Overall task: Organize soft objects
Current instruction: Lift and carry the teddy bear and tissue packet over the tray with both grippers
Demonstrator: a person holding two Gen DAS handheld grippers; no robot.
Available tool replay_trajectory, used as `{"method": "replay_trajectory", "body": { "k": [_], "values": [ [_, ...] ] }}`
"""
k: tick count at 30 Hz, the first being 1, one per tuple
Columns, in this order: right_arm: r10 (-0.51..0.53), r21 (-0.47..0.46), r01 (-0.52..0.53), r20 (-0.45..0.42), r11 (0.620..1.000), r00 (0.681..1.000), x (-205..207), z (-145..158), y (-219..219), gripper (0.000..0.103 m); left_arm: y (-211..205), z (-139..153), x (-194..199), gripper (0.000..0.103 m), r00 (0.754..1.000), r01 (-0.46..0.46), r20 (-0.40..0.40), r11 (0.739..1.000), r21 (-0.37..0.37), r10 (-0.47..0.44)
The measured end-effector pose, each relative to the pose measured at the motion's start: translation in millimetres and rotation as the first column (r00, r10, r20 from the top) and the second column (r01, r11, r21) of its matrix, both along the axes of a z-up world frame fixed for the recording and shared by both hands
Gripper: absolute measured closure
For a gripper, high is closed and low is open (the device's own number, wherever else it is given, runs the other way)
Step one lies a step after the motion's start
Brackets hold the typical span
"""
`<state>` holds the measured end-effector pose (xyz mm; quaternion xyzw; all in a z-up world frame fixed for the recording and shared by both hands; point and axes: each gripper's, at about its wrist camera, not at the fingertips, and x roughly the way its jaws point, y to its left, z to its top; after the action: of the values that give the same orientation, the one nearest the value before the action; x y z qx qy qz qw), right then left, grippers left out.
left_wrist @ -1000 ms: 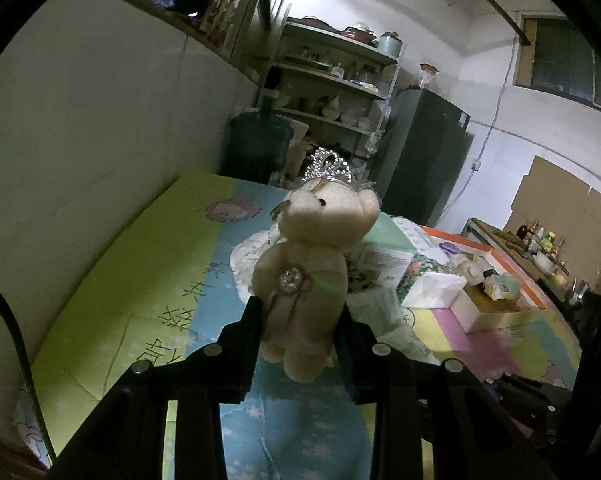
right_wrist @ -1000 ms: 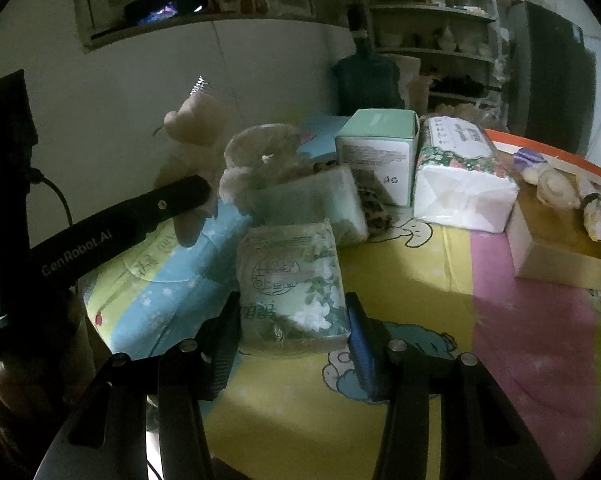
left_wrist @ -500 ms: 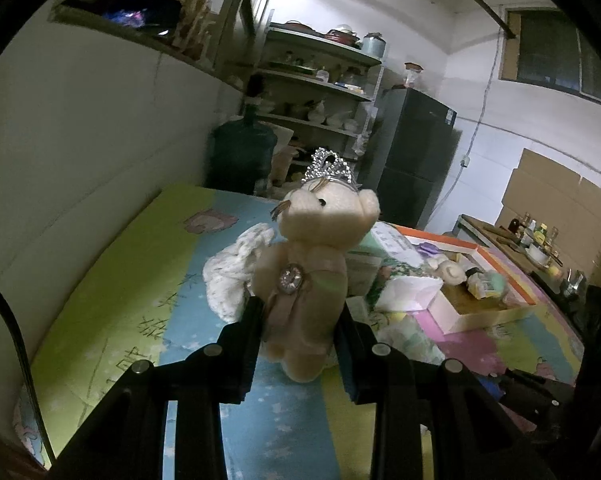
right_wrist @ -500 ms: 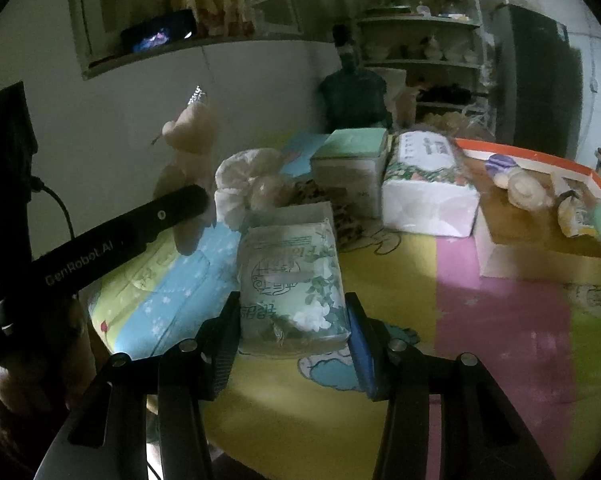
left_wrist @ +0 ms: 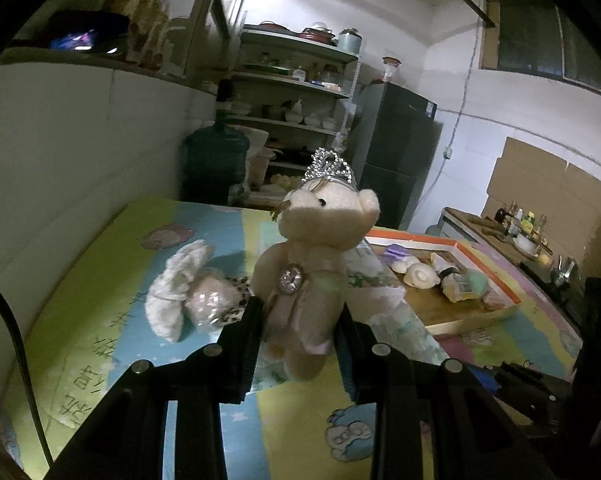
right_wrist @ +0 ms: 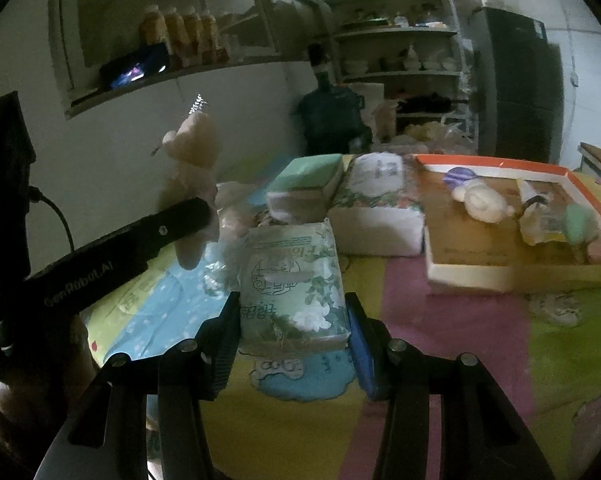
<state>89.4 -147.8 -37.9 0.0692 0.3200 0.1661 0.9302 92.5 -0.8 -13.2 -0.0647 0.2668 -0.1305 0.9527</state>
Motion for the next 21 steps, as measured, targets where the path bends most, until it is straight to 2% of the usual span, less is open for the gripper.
{"method": "replay_trajectory", "body": {
  "k": [12, 21],
  "values": [
    [-0.089, 0.046, 0.088, 0.018, 0.995, 0.996, 3.1, 5.2, -49.5, 0.052, -47.6, 4.1, 13.6, 0.068, 1.0, 0.015, -0.015, 0.998, 0.067, -0.014],
    [-0.142, 0.059, 0.14, 0.026, 0.988, 0.99, 3.9, 7.6, -84.9, 0.052, -78.9, 3.6, 24.0, 0.069, 0.999, 0.05, -0.023, 0.995, 0.085, -0.048]
  ]
}}
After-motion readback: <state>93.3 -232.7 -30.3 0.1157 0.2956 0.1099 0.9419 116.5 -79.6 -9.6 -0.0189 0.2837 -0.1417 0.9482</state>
